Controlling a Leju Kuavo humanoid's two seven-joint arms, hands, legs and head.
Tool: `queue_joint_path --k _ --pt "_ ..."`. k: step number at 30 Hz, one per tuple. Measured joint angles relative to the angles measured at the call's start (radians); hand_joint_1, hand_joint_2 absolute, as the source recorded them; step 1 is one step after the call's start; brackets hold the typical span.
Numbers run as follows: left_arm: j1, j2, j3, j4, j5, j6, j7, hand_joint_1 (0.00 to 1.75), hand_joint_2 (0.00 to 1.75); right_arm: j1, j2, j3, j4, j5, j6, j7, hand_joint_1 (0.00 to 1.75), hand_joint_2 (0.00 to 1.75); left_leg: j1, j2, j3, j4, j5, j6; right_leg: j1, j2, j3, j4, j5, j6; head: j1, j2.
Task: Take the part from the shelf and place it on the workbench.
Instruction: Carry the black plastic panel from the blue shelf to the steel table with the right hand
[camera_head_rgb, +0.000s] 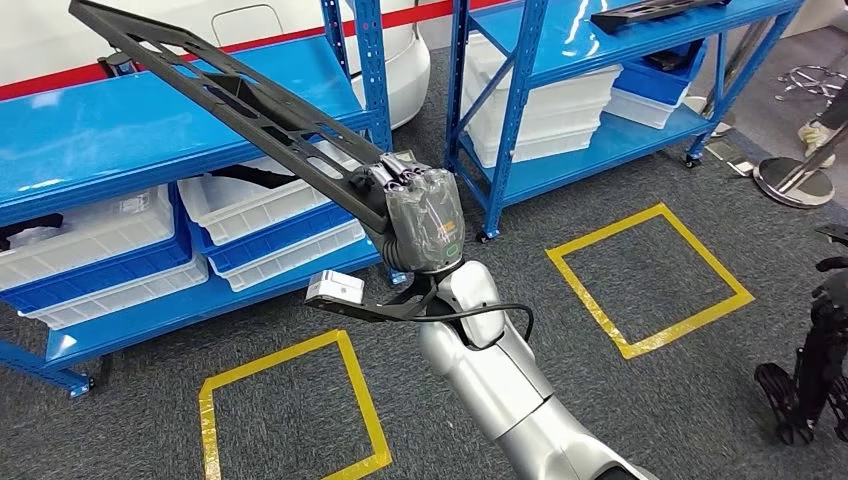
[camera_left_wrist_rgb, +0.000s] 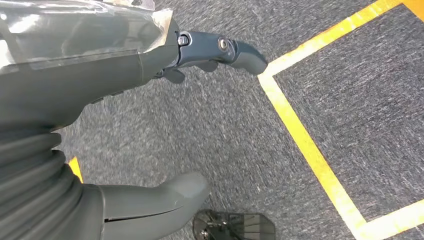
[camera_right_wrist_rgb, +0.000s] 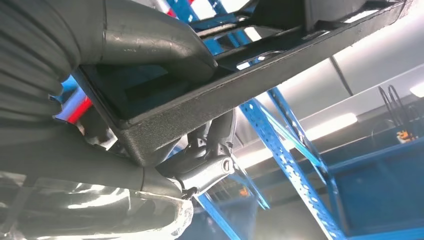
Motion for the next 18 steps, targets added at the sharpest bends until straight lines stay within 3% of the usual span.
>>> queue_joint_path --k 2,4,5,6,8,9,11,13,14,15,17,18 --pt "0.002 -0.001 0.000 0.000 0.000 -0.001 0.000 0.00 1.75 0.000 -0.002 0.000 0.001 0.000 -0.001 0.000 1.75 1.75 0.000 0.030 0.004 -0.015 0.008 0.001 0.002 -0.062 -0.052 0.104 -0.050 -0.004 0.012 0.000" --pt "0.004 -0.001 0.001 0.000 0.000 -0.002 0.000 0.00 1.75 0.002 -0.005 0.001 0.003 0.000 -0.002 -0.001 1.75 1.75 -0.001 0.061 0.002 -0.015 0.009 0.002 -0.003 -0.087 -0.106 0.224 -0.096 0.000 0.020 0.000" --pt "0.004 -0.001 0.001 0.000 0.000 -0.002 0.000 0.00 1.75 0.004 -0.007 0.001 0.004 0.000 -0.002 -0.001 1.75 1.75 -0.001 0.076 0.001 -0.015 0.009 0.002 -0.008 -0.092 -0.113 0.246 -0.101 0.008 0.022 0.000" --pt "0.003 0.000 0.001 0.000 0.000 -0.002 0.000 0.00 1.75 0.005 -0.010 0.001 0.005 0.000 -0.002 -0.001 1.75 1.75 -0.001 0.090 0.001 -0.014 0.008 0.000 -0.012 -0.098 -0.098 0.226 -0.092 0.018 0.025 0.000" --pt "0.003 -0.001 0.001 0.000 0.000 -0.002 0.000 0.00 1.75 0.006 -0.012 0.001 0.007 0.000 -0.002 -0.001 1.75 1.75 0.000 0.116 0.002 -0.007 0.003 -0.007 -0.019 -0.134 -0.018 0.086 -0.048 0.037 0.030 0.000" --pt "0.003 -0.001 0.001 0.000 0.000 -0.002 -0.001 0.00 1.75 0.005 -0.011 0.001 0.007 0.000 -0.002 -0.001 1.75 1.75 -0.002 0.128 0.001 -0.002 -0.001 -0.014 -0.018 -0.156 0.020 0.021 -0.029 0.040 0.033 0.000" --pt "0.003 0.000 0.002 0.000 0.000 -0.002 -0.001 0.00 1.75 0.004 -0.010 0.002 0.007 0.000 -0.002 -0.001 1.75 1.75 -0.005 0.148 0.001 0.007 -0.008 -0.027 -0.014 -0.177 0.051 -0.038 -0.012 0.028 0.033 0.000" --pt "0.001 -0.001 0.002 0.000 0.000 -0.002 -0.001 0.00 1.75 0.004 -0.011 0.000 0.008 0.000 -0.003 0.000 1.75 1.75 -0.004 0.167 0.005 0.007 -0.010 -0.038 -0.016 -0.151 0.045 -0.037 -0.006 0.013 0.029 0.000" --pt "-0.001 -0.001 0.002 0.000 0.000 -0.003 -0.001 0.00 1.75 0.004 -0.013 -0.003 0.008 0.000 -0.004 0.003 1.75 1.75 -0.001 0.159 0.005 0.011 -0.015 -0.045 -0.019 -0.139 0.044 -0.038 -0.003 0.007 0.026 0.000" --pt "-0.002 0.000 0.002 0.000 0.000 -0.003 -0.001 0.00 1.75 0.004 -0.013 -0.006 0.008 0.003 -0.005 0.006 1.75 1.75 0.002 0.134 0.000 0.027 -0.030 -0.051 -0.024 -0.127 0.044 -0.040 0.001 -0.001 0.024 0.000" --pt "-0.001 0.001 0.002 0.000 -0.001 -0.005 0.001 0.00 1.75 0.004 -0.014 -0.013 0.008 0.014 -0.005 0.014 1.75 1.75 0.006 0.061 -0.037 0.117 -0.092 -0.059 -0.030 -0.104 0.042 -0.043 0.006 -0.012 0.014 0.000" --pt "0.000 0.001 0.003 0.000 -0.001 -0.006 0.003 0.00 1.75 0.005 -0.014 -0.018 0.009 0.020 -0.005 0.016 1.75 1.75 0.006 0.037 -0.066 0.185 -0.130 -0.059 -0.029 -0.092 0.040 -0.043 0.008 -0.016 0.009 0.000"
